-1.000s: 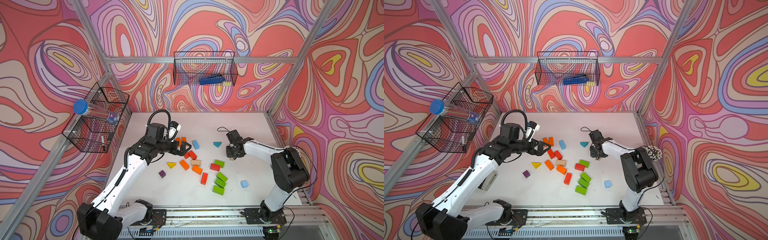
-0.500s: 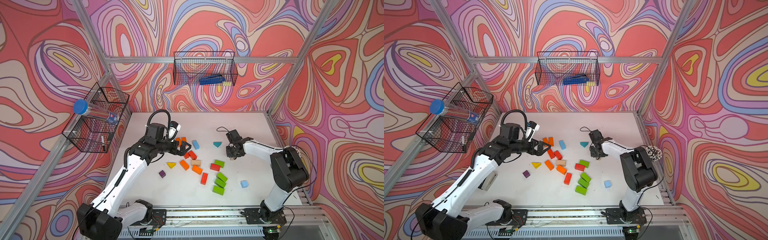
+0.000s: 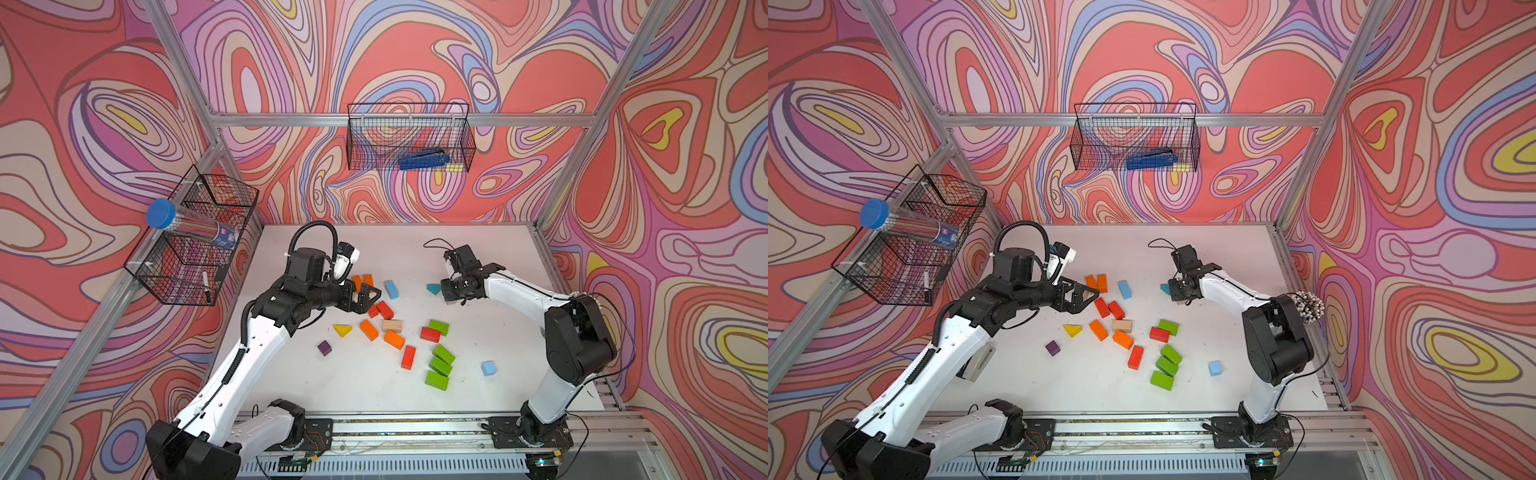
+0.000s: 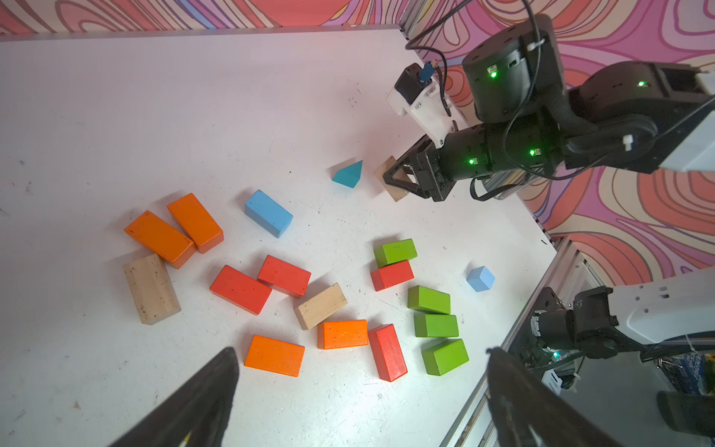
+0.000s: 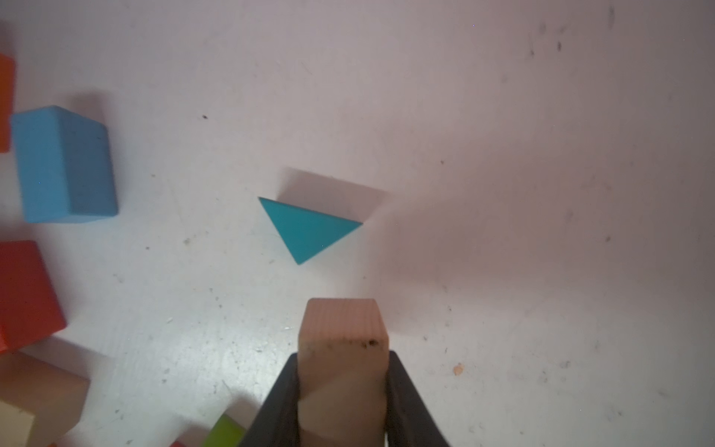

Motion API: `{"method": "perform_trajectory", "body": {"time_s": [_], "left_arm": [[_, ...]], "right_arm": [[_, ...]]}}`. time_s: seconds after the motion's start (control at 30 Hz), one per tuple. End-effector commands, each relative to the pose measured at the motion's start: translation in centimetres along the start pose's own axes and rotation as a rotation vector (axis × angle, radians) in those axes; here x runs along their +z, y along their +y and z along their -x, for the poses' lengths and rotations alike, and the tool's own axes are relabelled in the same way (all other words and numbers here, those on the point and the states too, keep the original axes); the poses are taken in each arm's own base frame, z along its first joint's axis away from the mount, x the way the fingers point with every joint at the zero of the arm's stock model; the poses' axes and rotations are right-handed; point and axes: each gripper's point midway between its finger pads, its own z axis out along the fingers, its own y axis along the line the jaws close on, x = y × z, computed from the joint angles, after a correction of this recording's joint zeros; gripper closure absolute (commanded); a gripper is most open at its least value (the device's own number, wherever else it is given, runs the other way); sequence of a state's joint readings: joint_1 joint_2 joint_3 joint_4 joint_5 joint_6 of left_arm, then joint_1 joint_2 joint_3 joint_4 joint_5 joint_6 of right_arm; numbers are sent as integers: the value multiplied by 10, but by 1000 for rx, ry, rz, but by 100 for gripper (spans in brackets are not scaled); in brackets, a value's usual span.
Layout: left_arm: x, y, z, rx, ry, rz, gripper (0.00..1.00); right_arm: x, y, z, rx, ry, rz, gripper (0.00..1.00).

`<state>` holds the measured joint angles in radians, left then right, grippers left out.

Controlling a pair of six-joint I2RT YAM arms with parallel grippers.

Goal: Assemble a heart with building blocks
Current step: Assemble the building block at the center of the board.

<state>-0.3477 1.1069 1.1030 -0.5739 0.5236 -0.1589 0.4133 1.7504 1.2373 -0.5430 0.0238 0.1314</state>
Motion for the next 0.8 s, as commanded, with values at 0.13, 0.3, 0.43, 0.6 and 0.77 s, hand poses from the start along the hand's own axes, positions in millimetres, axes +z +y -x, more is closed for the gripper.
{"method": "perform_trajectory", "body": {"time_s": [0.13,0.3,0.43,0.6,0.77], "left_arm": [[-3,-3,0,31,-15,-8,0],[-3,-3,-1,27,-11,-8,0],[-3,-2,-1,27,-12,-6,0],[-2,-2,-1,27,-12,-5,0],[-2,-2,-1,26,-10,-7,0]], "right_arm": [[0,41,35,-148,-34,80,71],[10,57,45,-203,-16,100,71],[22,63,47,-255,19,95,71],[32,66,48,-305,49,89,71],[39,67,51,-344,70,84,71]]}}
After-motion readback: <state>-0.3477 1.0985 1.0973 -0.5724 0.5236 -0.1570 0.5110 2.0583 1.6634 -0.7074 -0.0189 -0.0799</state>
